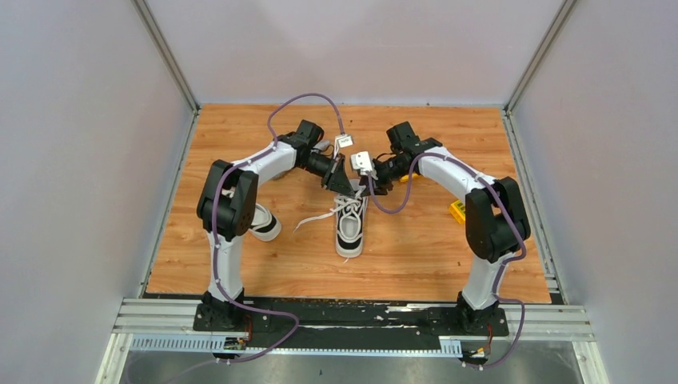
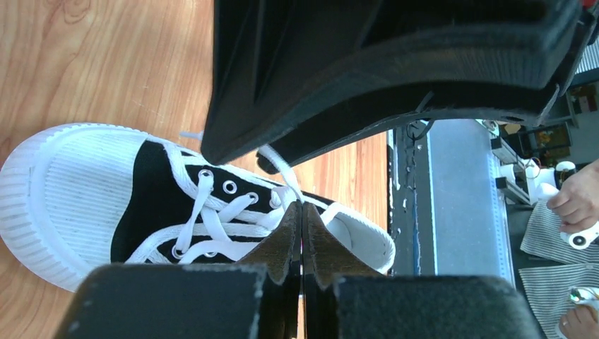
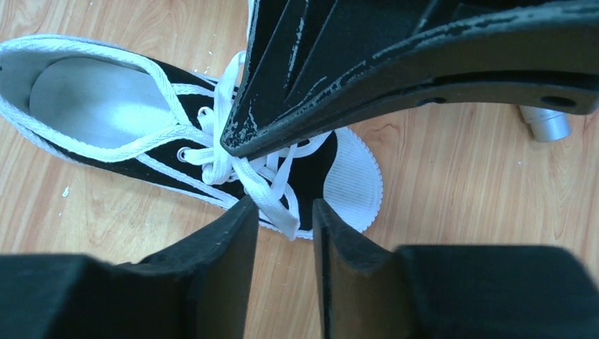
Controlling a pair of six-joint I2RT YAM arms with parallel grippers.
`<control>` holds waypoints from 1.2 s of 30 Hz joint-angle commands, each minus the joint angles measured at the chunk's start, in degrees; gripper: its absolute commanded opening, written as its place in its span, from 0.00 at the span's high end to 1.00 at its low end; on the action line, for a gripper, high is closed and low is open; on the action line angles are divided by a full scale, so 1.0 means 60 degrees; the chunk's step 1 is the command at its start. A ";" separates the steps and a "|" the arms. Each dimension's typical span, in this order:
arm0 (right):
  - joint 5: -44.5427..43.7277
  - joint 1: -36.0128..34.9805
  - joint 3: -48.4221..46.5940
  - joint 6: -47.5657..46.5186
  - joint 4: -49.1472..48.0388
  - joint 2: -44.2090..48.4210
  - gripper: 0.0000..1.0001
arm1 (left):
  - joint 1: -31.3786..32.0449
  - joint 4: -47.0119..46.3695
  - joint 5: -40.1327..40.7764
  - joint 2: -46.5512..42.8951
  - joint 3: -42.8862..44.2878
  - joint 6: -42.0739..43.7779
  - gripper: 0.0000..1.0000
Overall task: Tie the shoes
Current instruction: Cross the shoelace with the shoelace.
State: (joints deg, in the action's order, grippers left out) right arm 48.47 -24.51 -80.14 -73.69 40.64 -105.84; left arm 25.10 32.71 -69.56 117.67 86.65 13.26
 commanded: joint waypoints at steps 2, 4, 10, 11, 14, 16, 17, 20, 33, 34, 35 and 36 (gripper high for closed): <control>0.0079 -0.0130 0.0024 -0.0089 -0.0427 -0.0001 0.83 | -0.0016 0.0129 0.0014 0.0149 0.0482 0.0159 0.91; -0.0076 -0.0124 -0.0011 0.0175 -0.0431 0.0050 0.96 | -0.0072 0.0095 0.0399 0.0012 0.0464 0.0017 0.72; -0.0280 -0.0111 -0.0390 0.1626 0.0275 0.0414 1.00 | -0.0638 -0.2815 0.2148 -0.2386 -0.2300 -0.0953 0.43; -0.0213 -0.0105 -0.0491 0.1950 0.0479 0.0438 1.00 | -0.0686 -0.3181 0.2311 -0.2627 -0.2848 -0.0966 0.42; 0.0105 -0.0104 -0.0625 0.3052 0.0839 0.0535 1.00 | -0.0710 -0.3562 0.2408 -0.3259 -0.3627 -0.0840 0.40; 0.0386 -0.0105 -0.0644 0.3786 0.0874 0.0560 1.00 | -0.0712 -0.3813 0.2431 -0.3333 -0.4012 -0.0800 0.40; 0.0508 -0.0104 -0.0691 0.4159 0.0884 0.0536 1.00 | -0.0712 -0.3841 0.2434 -0.3295 -0.4129 -0.0750 0.40; 0.0945 -0.0111 -0.0950 0.5193 0.0920 0.0392 1.00 | -0.0701 -0.3844 0.2509 -0.3140 -0.4171 -0.0338 0.40; 0.1471 -0.0539 -0.0374 0.5870 -0.0439 0.0851 1.00 | -0.0993 -0.3577 0.2446 -0.3291 -0.4173 -0.1853 0.40; 0.1427 -0.0600 -0.0238 0.5700 -0.0575 0.0910 1.00 | -0.1014 -0.3225 0.2495 -0.3284 -0.4118 -0.1878 0.40; 0.1365 -0.0670 -0.0049 0.5528 -0.0727 0.0998 1.00 | -0.1091 -0.3042 0.2525 -0.3280 -0.4095 -0.1892 0.41; 0.1262 -0.0730 0.0167 0.5327 -0.0931 0.1106 1.00 | -0.1191 -0.2754 0.2548 -0.3279 -0.4080 -0.1912 0.41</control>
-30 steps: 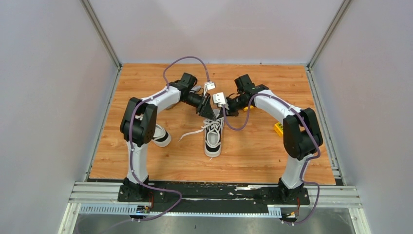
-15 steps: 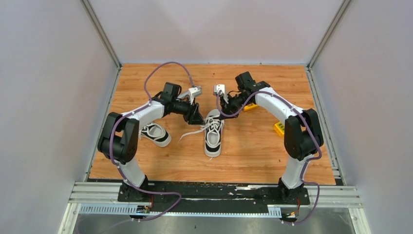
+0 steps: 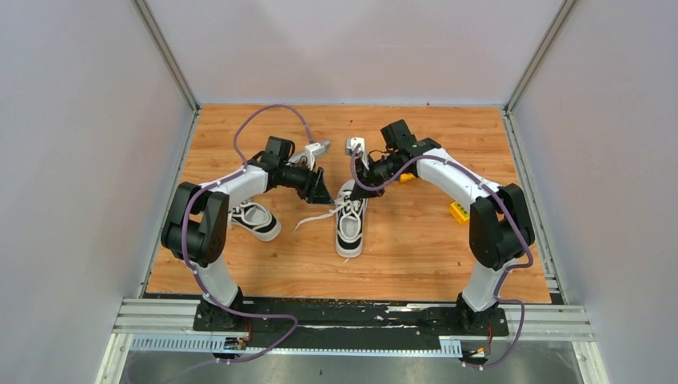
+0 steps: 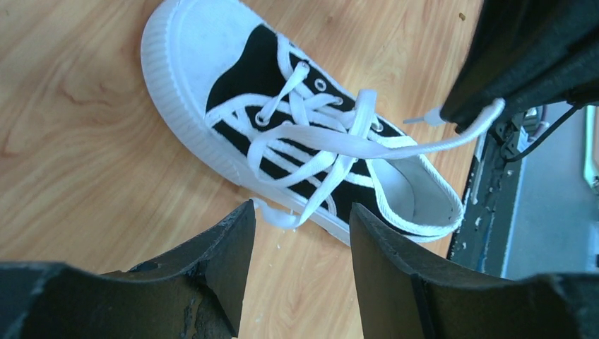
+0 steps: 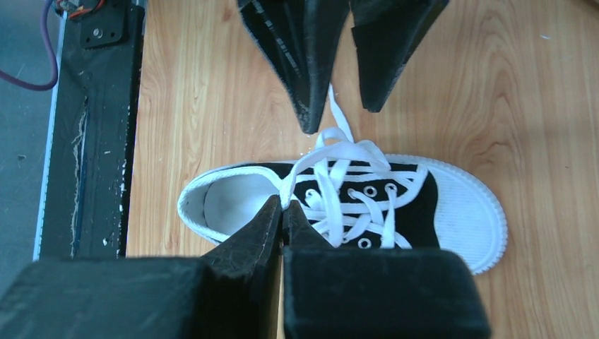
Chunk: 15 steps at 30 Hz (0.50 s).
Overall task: Tie the shoes
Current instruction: Cross the shoelace with the shoelace.
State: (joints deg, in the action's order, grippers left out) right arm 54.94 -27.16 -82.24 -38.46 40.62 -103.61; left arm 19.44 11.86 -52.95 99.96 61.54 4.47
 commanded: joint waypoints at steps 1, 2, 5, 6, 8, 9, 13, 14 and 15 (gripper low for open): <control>0.0099 -0.0337 0.0749 -0.0786 -0.1178 0.0845 1.00 | -0.0301 0.0947 -0.0210 -0.0353 0.0103 -0.0443 0.41; 0.0012 -0.0381 0.0974 -0.0933 -0.1424 0.0970 1.00 | -0.0403 0.1031 -0.0165 -0.0392 0.0086 -0.0433 0.41; -0.0216 -0.0474 0.1531 -0.1265 -0.2112 0.1221 1.00 | -0.0577 0.1354 -0.0063 -0.0497 0.0025 -0.0336 0.41; -0.0304 -0.0502 0.1641 -0.1354 -0.2295 0.1290 1.00 | -0.0626 0.1410 -0.0043 -0.0524 0.0045 -0.0299 0.41; -0.0442 -0.0534 0.1865 -0.1510 -0.2682 0.1465 1.00 | -0.0669 0.1554 0.0000 -0.0531 0.0071 -0.0205 0.42; -0.0521 -0.0561 0.1981 -0.1579 -0.2885 0.1570 1.00 | -0.0673 0.1594 0.0012 -0.0525 0.0078 -0.0204 0.42; -0.0644 -0.0601 0.1996 -0.1645 -0.3206 0.1714 1.00 | -0.0677 0.1687 -0.0006 -0.0434 0.0200 -0.0211 0.42; -0.0658 -0.0601 0.1933 -0.1616 -0.3201 0.1714 1.00 | -0.0677 0.1701 -0.0015 -0.0394 0.0246 -0.0216 0.42; -0.0667 -0.0601 0.1885 -0.1592 -0.3197 0.1736 1.00 | -0.0677 0.1723 -0.0032 -0.0375 0.0276 -0.0209 0.42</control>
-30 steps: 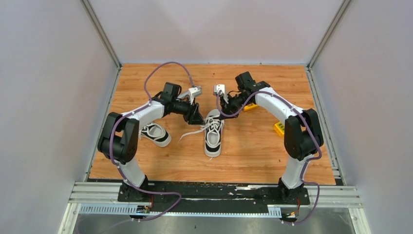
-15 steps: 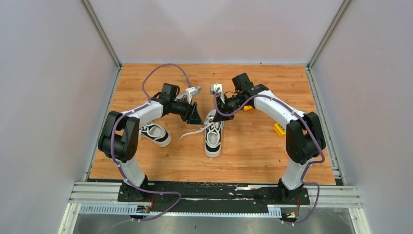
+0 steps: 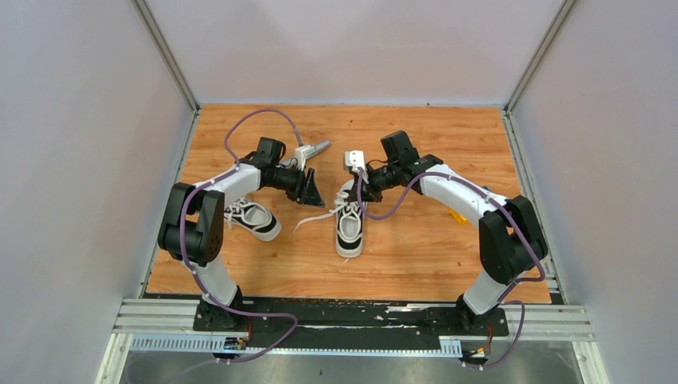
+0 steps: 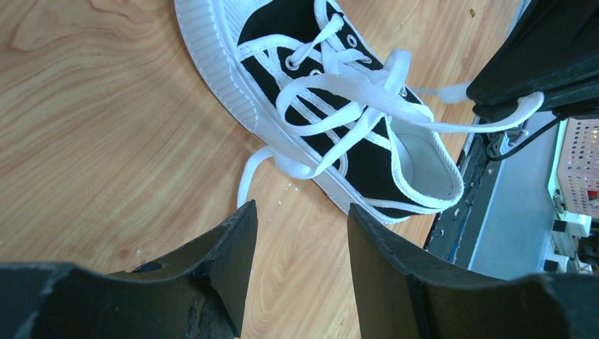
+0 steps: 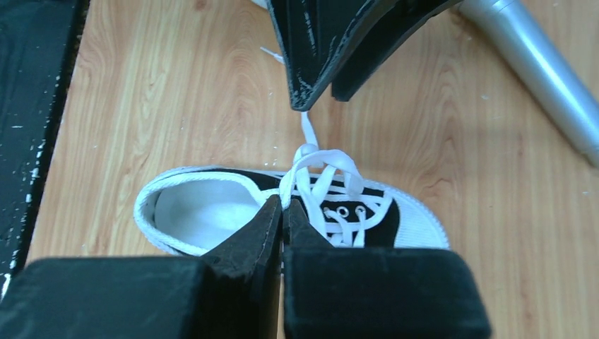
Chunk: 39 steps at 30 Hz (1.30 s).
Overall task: Tie the shoes
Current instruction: Cross the shoelace with the shoelace.
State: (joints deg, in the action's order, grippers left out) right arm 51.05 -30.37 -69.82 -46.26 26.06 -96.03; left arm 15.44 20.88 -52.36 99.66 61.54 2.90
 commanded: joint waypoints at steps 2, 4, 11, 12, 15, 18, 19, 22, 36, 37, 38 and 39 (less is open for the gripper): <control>-0.0019 -0.0073 -0.0217 -0.0326 -0.0771 0.0501 1.00 | -0.0012 0.0267 -0.0135 -0.0266 0.0347 0.0059 0.42; -0.0096 -0.0101 -0.0206 -0.0466 -0.0790 0.0469 1.00 | -0.0023 0.0306 -0.0116 -0.0206 0.0426 0.0061 0.43; -0.0277 -0.0124 0.0296 -0.1251 -0.0935 0.0447 1.00 | -0.0025 0.0283 -0.0122 -0.0149 0.0562 0.0012 0.43; -0.0281 -0.0138 0.0405 -0.1434 -0.1001 0.0512 1.00 | -0.0025 0.0298 -0.0122 -0.0175 0.0556 0.0026 0.43; -0.0331 -0.0175 0.0742 -0.1903 -0.1215 0.0711 1.00 | -0.0036 0.0323 -0.0110 -0.0212 0.0541 0.0043 0.43; -0.0422 -0.0218 0.0928 -0.2380 -0.1216 0.0829 1.00 | -0.0039 0.0329 -0.0108 -0.0205 0.0527 0.0046 0.43; -0.0477 -0.0251 0.1053 -0.2620 -0.1243 0.0873 1.00 | -0.0039 0.0325 -0.0100 -0.0211 0.0540 0.0046 0.43; -0.0669 -0.0324 0.1440 -0.3185 -0.1559 0.1119 1.00 | -0.0039 0.0339 -0.0092 -0.0193 0.0586 0.0045 0.43; -0.2044 -0.0729 0.2266 -0.4987 -0.2644 0.1036 1.00 | -0.0052 0.0341 -0.0183 -0.0099 0.0632 0.0076 0.43; -0.2110 -0.0745 0.2275 -0.5140 -0.2625 0.1029 1.00 | -0.0053 0.0335 -0.0196 -0.0092 0.0637 0.0075 0.43; -0.2173 -0.0756 0.2286 -0.5258 -0.2622 0.1026 1.00 | -0.0054 0.0339 -0.0206 -0.0080 0.0619 0.0074 0.43; -0.2215 -0.0767 0.2278 -0.5355 -0.2598 0.1033 1.00 | -0.0054 0.0338 -0.0216 -0.0069 0.0623 0.0081 0.43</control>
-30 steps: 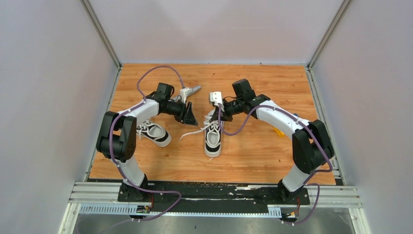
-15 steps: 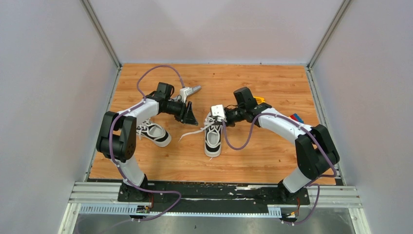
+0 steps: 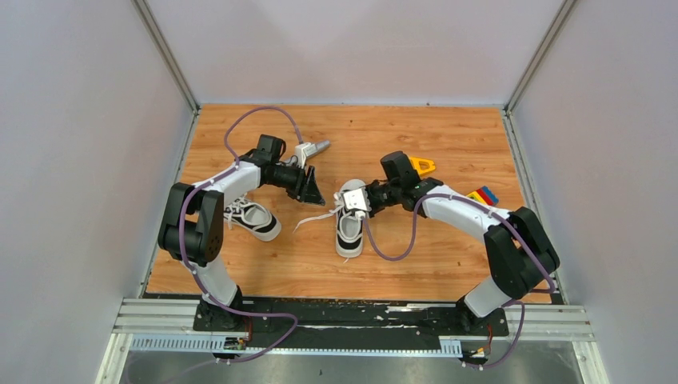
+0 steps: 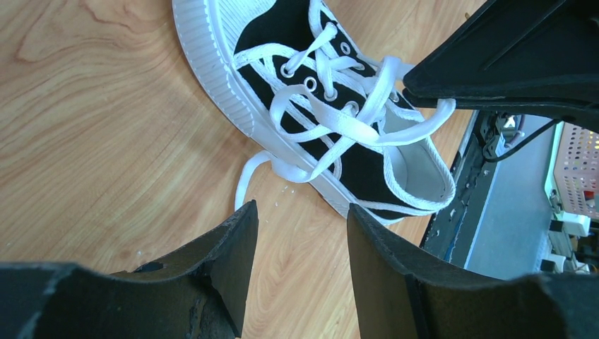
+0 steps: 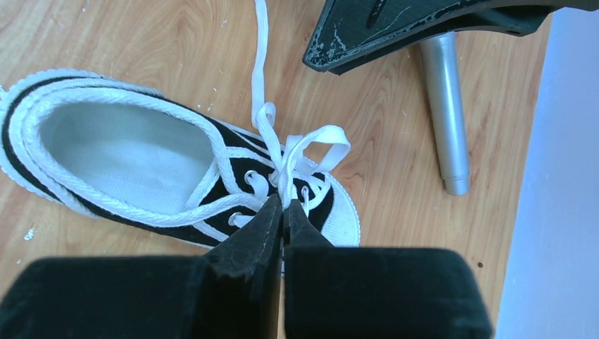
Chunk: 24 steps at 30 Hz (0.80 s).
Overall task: Tie the shoes
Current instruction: Cross the shoelace with the shoelace.
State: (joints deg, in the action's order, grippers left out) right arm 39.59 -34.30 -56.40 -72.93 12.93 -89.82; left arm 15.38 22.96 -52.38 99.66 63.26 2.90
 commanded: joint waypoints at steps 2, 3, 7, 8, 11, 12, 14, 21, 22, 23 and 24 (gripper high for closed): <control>-0.0367 -0.0125 0.0020 -0.1192 -0.0297 0.0013 1.00 | -0.0043 -0.0017 -0.0237 -0.0045 0.0350 0.0064 0.43; -0.0426 -0.0120 0.0045 -0.1420 -0.0231 0.0016 1.00 | -0.0040 -0.0025 -0.0243 -0.0039 0.0368 0.0060 0.43; -0.0336 -0.0127 -0.0086 -0.1939 0.0285 0.0064 0.98 | -0.0057 -0.0018 -0.0270 -0.0012 0.0405 0.0060 0.43; -0.0268 -0.0124 -0.0263 -0.1976 0.0681 0.0008 0.96 | -0.0069 -0.0007 -0.0291 0.0002 0.0414 0.0067 0.43; -0.0061 -0.0127 -0.0779 -0.1862 0.1702 -0.0147 0.90 | -0.0083 0.0091 -0.0317 0.0037 0.0466 0.0152 0.43; 0.0006 -0.0127 -0.0914 -0.1864 0.1966 -0.0195 0.87 | -0.0093 0.0170 -0.0329 0.0041 0.0510 0.0179 0.43; 0.0080 -0.0127 -0.1146 -0.1785 0.2406 -0.0299 0.77 | -0.0112 0.0317 -0.0336 0.0045 0.0542 0.0266 0.43; 0.0064 0.0236 -0.2524 -0.1154 0.4467 -0.0483 0.55 | -0.0159 0.0726 -0.0319 0.0006 0.0627 0.0532 0.43; 0.0154 0.0420 -0.2758 -0.1409 0.5012 -0.0464 0.55 | -0.0171 0.0742 -0.0281 -0.0048 0.0624 0.0602 0.43; 0.0200 0.0604 -0.2926 -0.1637 0.5500 -0.0437 0.54 | -0.0173 0.0681 -0.0273 -0.0089 0.0592 0.0638 0.43; 0.0215 0.0844 -0.3041 -0.1834 0.5846 -0.0418 0.54 | -0.0186 0.0639 -0.0230 -0.0186 0.0512 0.0728 0.43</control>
State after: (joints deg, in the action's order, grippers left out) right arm 38.04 -33.23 -69.12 -80.66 35.24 -92.88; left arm 14.79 26.13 -52.86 99.85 65.12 4.54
